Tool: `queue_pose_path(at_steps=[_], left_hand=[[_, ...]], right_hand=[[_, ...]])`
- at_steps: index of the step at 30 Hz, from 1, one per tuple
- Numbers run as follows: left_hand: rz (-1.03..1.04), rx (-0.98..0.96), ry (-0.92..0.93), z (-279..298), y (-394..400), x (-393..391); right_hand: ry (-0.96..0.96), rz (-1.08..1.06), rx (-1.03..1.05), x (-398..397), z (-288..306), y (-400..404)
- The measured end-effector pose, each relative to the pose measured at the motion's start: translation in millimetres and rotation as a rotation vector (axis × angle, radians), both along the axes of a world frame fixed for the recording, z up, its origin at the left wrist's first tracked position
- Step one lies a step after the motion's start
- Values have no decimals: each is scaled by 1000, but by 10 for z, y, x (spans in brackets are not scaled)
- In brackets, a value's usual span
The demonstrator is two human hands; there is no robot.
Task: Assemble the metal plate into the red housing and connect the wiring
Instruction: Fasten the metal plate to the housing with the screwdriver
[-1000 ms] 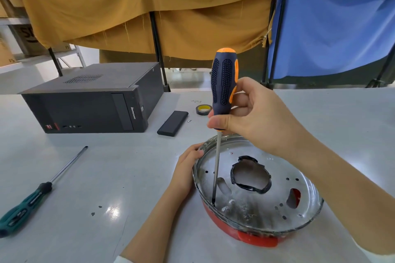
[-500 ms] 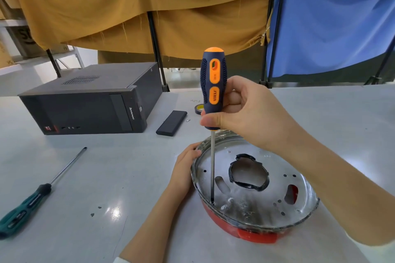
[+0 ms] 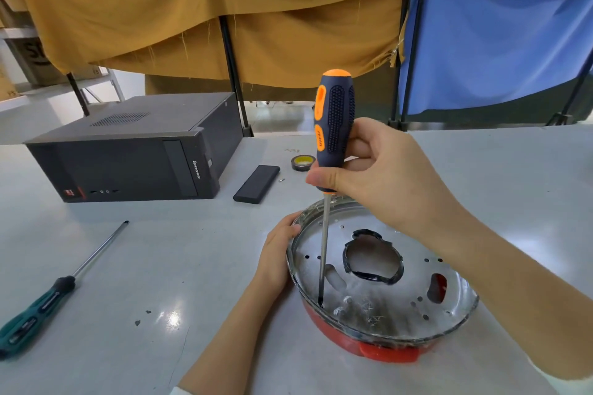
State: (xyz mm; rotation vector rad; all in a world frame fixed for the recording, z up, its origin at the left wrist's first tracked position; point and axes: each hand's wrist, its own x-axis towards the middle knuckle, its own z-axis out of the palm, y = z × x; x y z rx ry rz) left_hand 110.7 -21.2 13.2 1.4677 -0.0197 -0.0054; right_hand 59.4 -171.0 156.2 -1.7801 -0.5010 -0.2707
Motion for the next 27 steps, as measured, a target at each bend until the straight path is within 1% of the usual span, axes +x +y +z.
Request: queue_pose_path(at_steps=[2,5,8,11,15,17,19,22,24,27], left_hand=[[-6,-10,-7,12,3,-24],[-29,-47,26,42,-5,-56],[-102,-108,131,102,33,-57],[-117,-82,197,211,71,-41],[-14,38,276,268,-67,-41],[41,77,273,282,-138,-62],[61,78,236,276,-174,-57],[89,89,226,256,-177,-32],[85,107,220,244,-165,-29],[67,138,218,261,-149,-51]], right_hand=[[0,-10,-26,7,29,-46],[103,220,-59,75,129,-126],[184,462,-38,99,159,-178],[183,543,-34,93,163,-210],[137,473,-82,97,175,-175],[135,406,-80,93,179,-137],[127,269,-59,68,151,-92],[34,38,-93,53,60,-24],[37,45,-117,80,57,-26],[112,275,-187,131,165,-120]])
